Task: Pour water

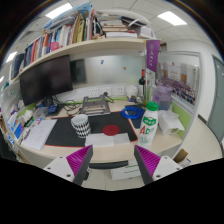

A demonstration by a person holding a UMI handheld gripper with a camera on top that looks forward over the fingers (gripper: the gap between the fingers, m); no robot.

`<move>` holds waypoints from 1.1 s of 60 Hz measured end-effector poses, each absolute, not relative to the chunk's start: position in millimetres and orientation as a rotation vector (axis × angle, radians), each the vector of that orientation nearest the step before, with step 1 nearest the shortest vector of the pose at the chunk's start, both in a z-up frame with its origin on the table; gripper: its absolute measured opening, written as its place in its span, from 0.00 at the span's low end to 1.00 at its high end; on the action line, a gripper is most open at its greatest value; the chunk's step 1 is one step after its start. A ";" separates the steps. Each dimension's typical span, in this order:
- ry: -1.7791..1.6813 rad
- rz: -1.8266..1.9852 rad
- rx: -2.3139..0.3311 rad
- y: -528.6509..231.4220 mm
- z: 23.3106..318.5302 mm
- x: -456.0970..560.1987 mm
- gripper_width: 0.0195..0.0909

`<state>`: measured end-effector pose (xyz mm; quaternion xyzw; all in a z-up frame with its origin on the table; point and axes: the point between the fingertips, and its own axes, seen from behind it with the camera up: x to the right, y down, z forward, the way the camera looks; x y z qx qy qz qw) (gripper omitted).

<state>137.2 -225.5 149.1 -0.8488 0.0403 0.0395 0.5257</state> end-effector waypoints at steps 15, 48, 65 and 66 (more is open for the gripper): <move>0.145 0.020 -2.008 -187.1 98.4 236.5 0.92; 0.072 0.032 -1.789 -62.2 89.0 275.0 0.48; 0.086 0.021 -1.748 -55.2 89.8 276.8 0.24; 0.083 0.017 -1.752 -54.9 90.0 276.8 0.24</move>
